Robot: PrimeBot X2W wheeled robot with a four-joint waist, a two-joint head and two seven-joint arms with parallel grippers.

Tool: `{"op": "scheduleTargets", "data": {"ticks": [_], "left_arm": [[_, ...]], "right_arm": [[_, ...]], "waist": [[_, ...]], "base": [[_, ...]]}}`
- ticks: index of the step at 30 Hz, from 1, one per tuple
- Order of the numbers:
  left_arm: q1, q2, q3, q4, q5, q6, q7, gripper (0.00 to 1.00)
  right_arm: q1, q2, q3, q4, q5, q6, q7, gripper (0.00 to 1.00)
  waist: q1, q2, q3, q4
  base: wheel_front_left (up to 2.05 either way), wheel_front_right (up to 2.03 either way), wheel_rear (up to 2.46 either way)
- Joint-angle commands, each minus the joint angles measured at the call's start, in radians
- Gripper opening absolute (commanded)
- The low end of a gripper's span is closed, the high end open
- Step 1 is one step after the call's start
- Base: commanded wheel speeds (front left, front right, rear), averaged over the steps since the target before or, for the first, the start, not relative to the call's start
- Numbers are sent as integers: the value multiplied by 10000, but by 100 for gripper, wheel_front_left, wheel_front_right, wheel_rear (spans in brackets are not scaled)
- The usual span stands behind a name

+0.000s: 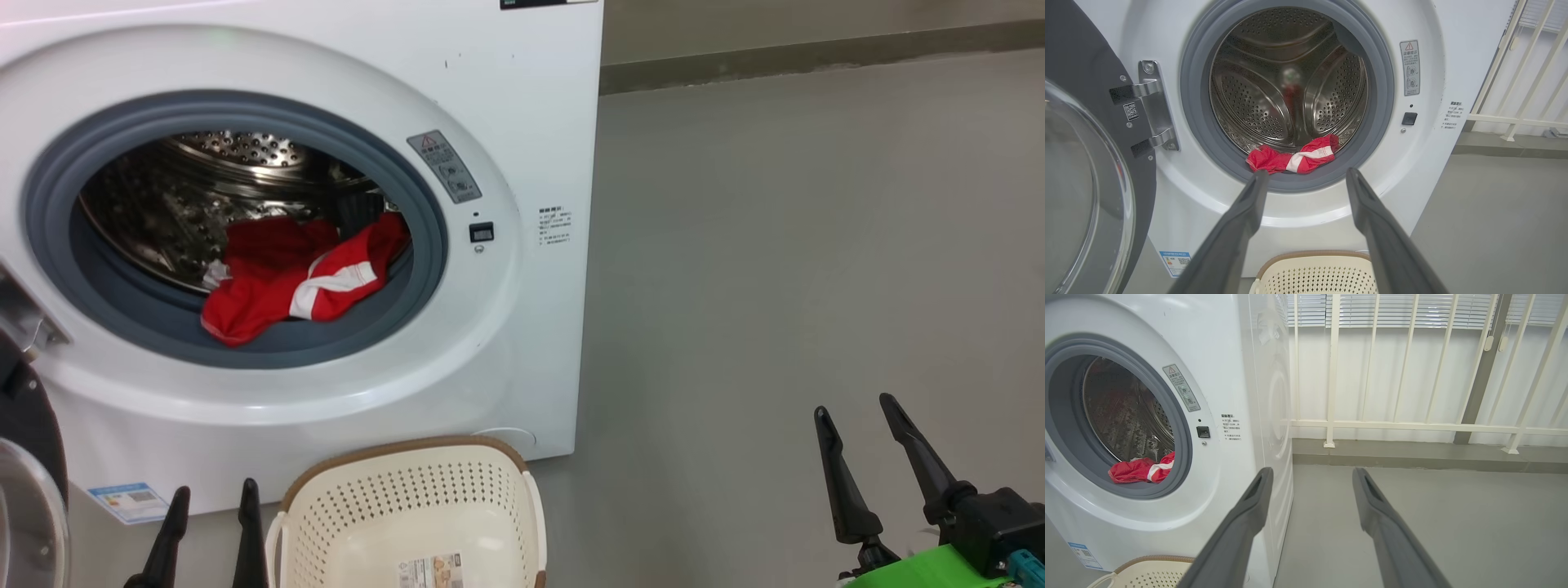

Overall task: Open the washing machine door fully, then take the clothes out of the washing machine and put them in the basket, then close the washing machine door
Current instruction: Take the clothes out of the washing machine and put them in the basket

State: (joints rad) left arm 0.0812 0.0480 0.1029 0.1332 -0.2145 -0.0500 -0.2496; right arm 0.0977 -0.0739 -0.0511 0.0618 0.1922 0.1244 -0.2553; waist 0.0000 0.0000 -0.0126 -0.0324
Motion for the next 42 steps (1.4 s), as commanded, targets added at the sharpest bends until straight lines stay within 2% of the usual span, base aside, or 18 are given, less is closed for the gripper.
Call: {"op": "scheduleTargets", "data": {"ticks": [1,32,42], "left_arm": [[-399,49,361,-190,-63,-52,-122,100],[-510,23,310,-85,-194,-28,-122,100],[-1151,23,46,18,-377,81,-122,100]], "right_arm": [[-415,-162,242,-213,77,63,-65,100],[-367,-257,383,-106,78,63,-65,100],[-495,-343,489,-154,104,63,-65,100]], "waist": [[0,0,-7,-2],[0,0,-29,-12],[0,0,457,215]], "base": [[88,-88,0],[8,-8,0],[0,0,0]]}}
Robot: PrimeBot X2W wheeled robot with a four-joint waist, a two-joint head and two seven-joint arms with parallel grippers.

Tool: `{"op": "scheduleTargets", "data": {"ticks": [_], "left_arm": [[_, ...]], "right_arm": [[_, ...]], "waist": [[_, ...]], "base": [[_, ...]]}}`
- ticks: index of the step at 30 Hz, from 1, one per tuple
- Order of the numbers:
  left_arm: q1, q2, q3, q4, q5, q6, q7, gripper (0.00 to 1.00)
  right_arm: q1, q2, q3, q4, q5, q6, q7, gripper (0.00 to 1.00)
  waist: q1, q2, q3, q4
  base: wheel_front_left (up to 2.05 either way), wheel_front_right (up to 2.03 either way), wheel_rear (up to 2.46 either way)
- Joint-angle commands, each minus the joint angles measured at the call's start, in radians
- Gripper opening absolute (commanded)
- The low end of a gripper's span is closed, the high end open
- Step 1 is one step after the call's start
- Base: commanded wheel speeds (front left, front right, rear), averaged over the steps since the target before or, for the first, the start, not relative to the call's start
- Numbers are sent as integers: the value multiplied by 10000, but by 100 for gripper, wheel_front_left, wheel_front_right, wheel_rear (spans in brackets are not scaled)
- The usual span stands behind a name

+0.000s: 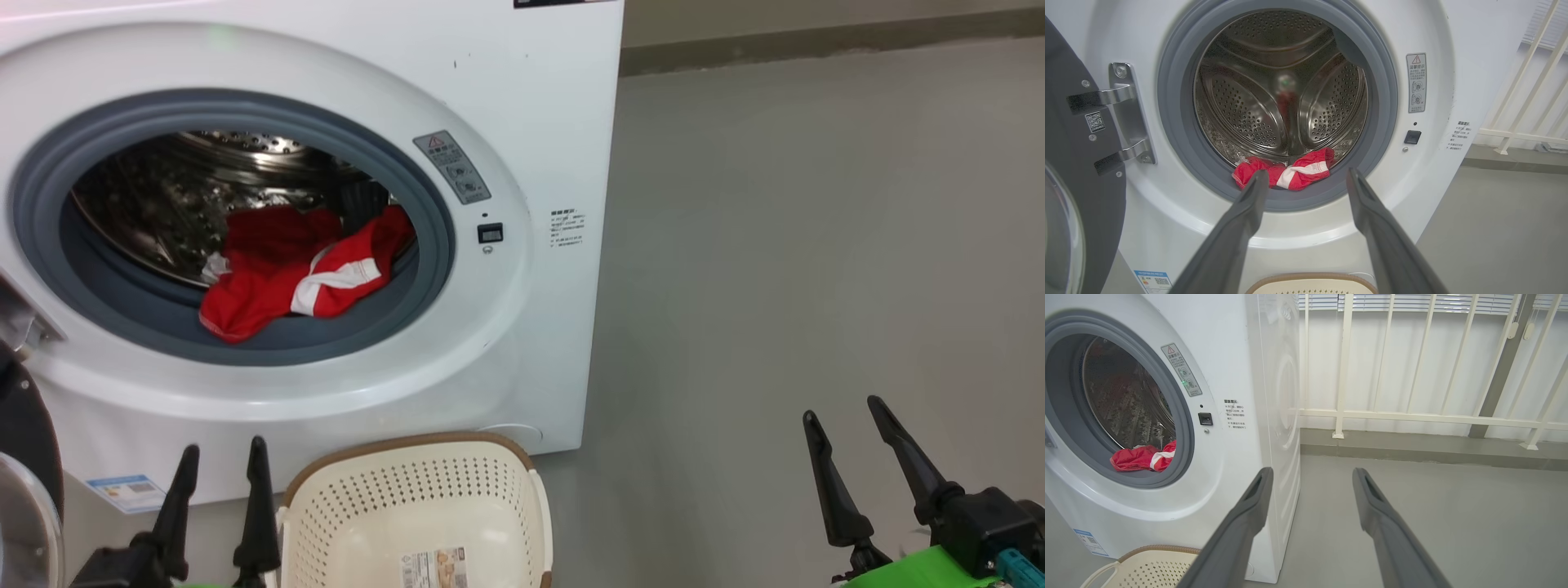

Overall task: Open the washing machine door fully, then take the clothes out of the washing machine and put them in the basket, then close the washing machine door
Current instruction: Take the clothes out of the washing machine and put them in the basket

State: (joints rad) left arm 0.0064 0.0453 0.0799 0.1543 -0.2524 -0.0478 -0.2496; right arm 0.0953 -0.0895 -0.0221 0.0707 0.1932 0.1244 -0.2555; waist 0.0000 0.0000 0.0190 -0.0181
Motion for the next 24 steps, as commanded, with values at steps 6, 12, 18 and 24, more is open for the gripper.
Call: {"op": "scheduleTargets", "data": {"ticks": [6,12,18,24], "left_arm": [[-1443,49,282,83,-7,104,-122,100],[-2600,138,598,532,62,-16,-122,100],[-3601,135,758,765,246,-82,-122,100],[-4938,143,868,1357,488,28,-122,100]], "right_arm": [[-880,-262,340,-251,135,63,-63,100],[-1387,-400,609,-227,226,63,-63,100],[-1779,-498,699,-293,291,63,-63,100],[-2315,-653,773,-375,352,63,-63,100]], "waist": [[0,0,793,116],[0,0,1573,59],[0,0,2404,35],[0,0,3390,-5]], "base": [[0,0,0],[0,0,0],[0,0,0],[0,0,0]]}}
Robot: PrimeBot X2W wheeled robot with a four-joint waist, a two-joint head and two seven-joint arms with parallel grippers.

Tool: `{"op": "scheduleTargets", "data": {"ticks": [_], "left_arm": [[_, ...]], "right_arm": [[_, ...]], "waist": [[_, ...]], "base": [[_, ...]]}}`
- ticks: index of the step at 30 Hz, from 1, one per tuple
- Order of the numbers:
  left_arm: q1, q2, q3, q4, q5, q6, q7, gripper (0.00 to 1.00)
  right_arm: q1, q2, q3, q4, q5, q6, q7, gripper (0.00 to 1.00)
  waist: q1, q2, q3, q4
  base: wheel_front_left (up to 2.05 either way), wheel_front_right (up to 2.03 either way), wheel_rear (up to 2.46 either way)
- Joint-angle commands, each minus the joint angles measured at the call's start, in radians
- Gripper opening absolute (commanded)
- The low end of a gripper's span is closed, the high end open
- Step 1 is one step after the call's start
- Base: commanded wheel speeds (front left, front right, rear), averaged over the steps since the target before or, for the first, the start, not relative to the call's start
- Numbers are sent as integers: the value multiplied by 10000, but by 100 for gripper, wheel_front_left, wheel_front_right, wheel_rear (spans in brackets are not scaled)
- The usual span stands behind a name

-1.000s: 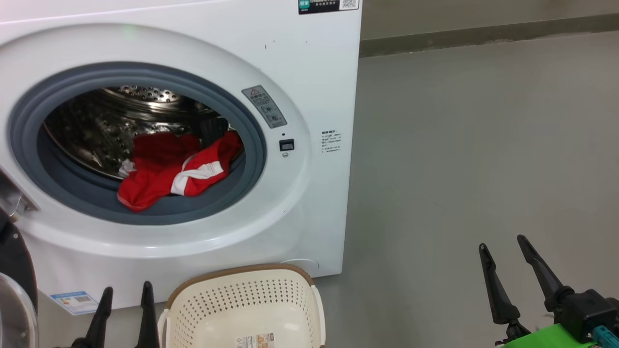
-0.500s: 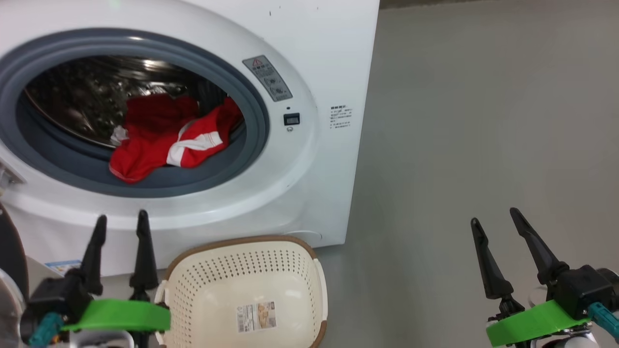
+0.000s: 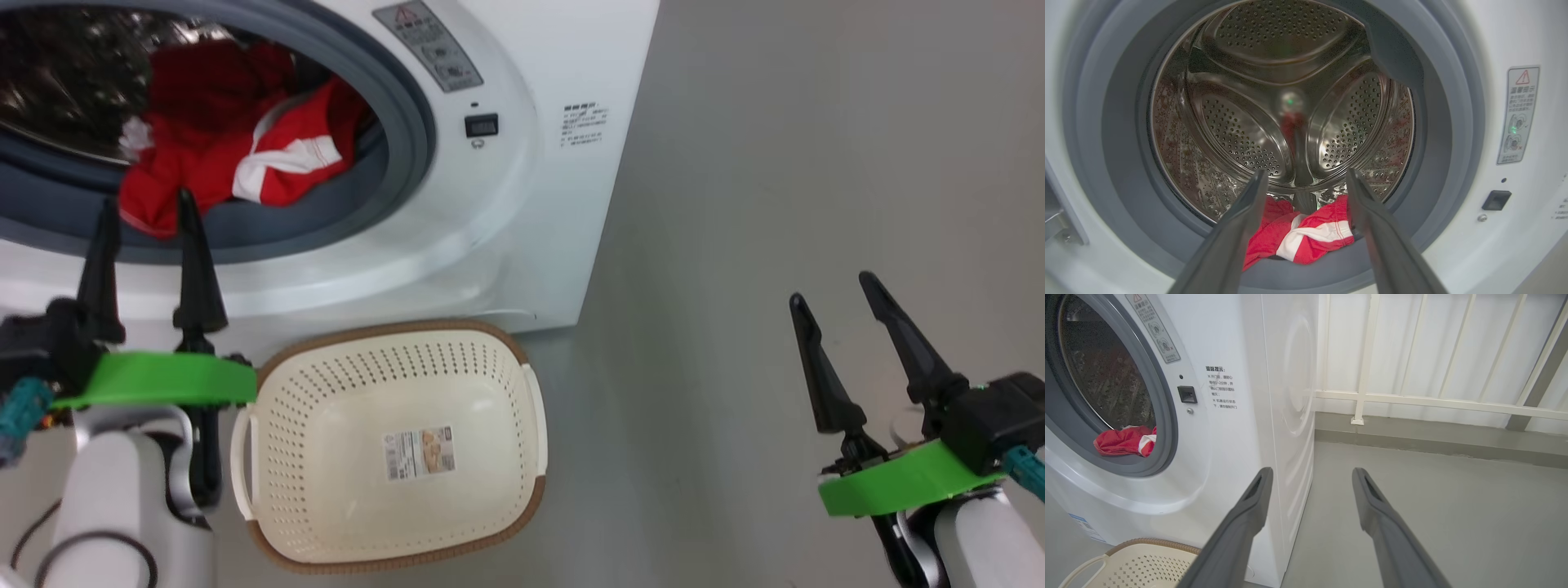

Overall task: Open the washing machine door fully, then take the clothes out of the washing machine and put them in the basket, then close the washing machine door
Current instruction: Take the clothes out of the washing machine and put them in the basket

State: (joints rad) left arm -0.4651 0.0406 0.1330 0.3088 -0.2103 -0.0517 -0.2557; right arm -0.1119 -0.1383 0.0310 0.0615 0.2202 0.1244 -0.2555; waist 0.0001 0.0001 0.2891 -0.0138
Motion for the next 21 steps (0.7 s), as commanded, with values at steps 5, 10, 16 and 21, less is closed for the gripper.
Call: {"op": "scheduleTargets", "data": {"ticks": [5,10,16,21], "left_arm": [[-1267,228,456,528,261,149,-61,100],[-2343,402,580,1375,425,318,-61,100],[-3433,779,589,2387,721,584,-61,100],[-4250,1249,411,3268,1250,1080,-45,100]], "right_arm": [[-707,-230,366,-340,126,63,-63,100],[-1043,-228,495,-357,159,63,-63,100],[-1317,-154,628,-334,211,63,-63,100],[-1501,-135,709,-302,244,63,-63,100]], "waist": [[-1,-1,1329,-193],[-1,-1,1925,-357],[-1,-1,2534,-555],[-1,-1,2947,-670]], "base": [[0,0,0],[0,0,0],[0,0,0],[0,0,0]]}}
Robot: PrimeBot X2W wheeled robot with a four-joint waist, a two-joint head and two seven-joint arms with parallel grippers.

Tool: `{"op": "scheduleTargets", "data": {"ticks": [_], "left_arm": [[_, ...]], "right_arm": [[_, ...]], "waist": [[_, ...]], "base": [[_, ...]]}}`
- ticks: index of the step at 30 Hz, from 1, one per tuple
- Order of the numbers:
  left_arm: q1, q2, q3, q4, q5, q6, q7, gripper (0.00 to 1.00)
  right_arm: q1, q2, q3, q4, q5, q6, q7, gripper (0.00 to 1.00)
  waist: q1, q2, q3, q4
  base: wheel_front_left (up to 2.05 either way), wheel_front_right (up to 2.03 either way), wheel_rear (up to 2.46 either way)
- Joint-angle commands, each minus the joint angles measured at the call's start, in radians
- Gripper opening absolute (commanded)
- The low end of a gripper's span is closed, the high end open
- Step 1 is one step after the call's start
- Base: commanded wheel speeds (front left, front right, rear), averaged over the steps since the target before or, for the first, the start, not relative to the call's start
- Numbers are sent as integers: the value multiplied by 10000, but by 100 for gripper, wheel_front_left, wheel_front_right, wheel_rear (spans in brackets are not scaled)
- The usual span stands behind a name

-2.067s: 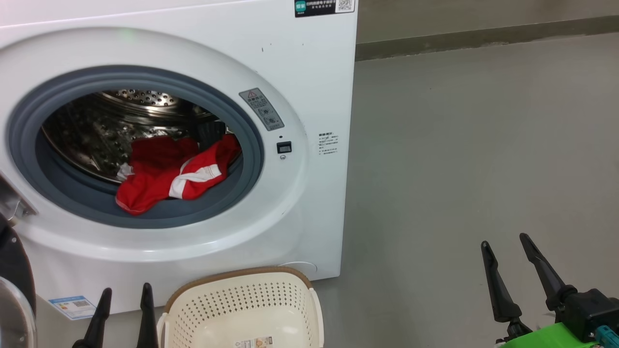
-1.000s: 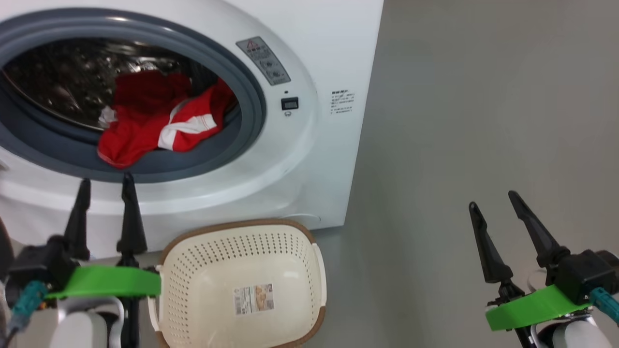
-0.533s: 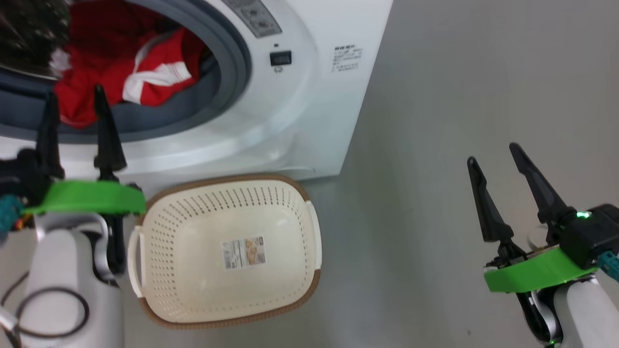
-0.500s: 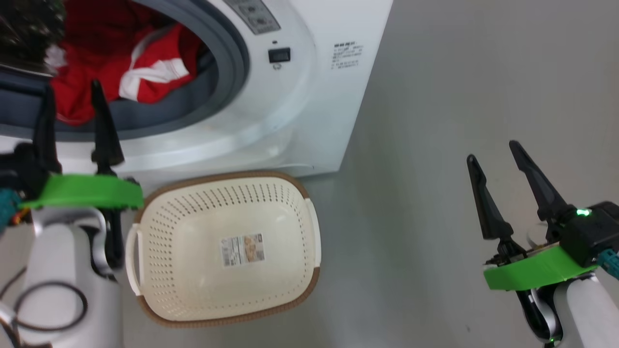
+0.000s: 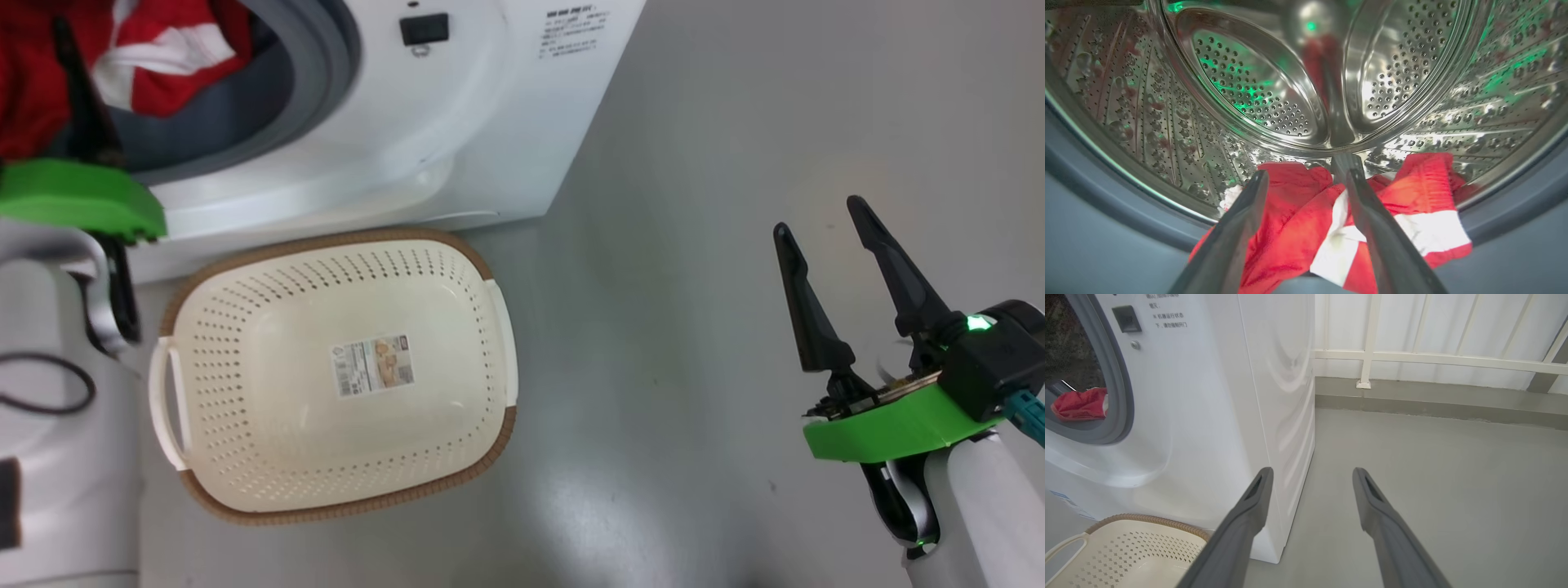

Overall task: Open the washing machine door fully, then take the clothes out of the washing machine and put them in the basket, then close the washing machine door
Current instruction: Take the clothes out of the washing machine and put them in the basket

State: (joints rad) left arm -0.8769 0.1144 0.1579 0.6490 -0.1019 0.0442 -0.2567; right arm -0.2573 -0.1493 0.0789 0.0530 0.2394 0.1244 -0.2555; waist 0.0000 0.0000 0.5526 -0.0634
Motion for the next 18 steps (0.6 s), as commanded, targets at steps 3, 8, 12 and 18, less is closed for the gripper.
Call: {"op": "scheduleTargets", "data": {"ticks": [3,8,12,18], "left_arm": [[-771,990,-96,504,770,685,244,100],[-1347,1580,-472,1023,1481,1190,1127,100],[-1610,2016,-706,1280,1905,1430,2027,100],[-1583,2153,-759,1175,1920,1448,2897,100]], "right_arm": [[-196,13,302,-177,76,63,-63,100],[-308,117,413,-127,101,63,-63,100],[-383,195,512,-59,126,63,-63,100],[-438,278,622,26,154,63,-63,100]], "waist": [[0,0,517,-252],[0,0,671,-330],[0,0,764,-378],[0,0,846,-397]], "base": [[0,0,0],[0,0,0],[0,0,0],[0,0,0]]}}
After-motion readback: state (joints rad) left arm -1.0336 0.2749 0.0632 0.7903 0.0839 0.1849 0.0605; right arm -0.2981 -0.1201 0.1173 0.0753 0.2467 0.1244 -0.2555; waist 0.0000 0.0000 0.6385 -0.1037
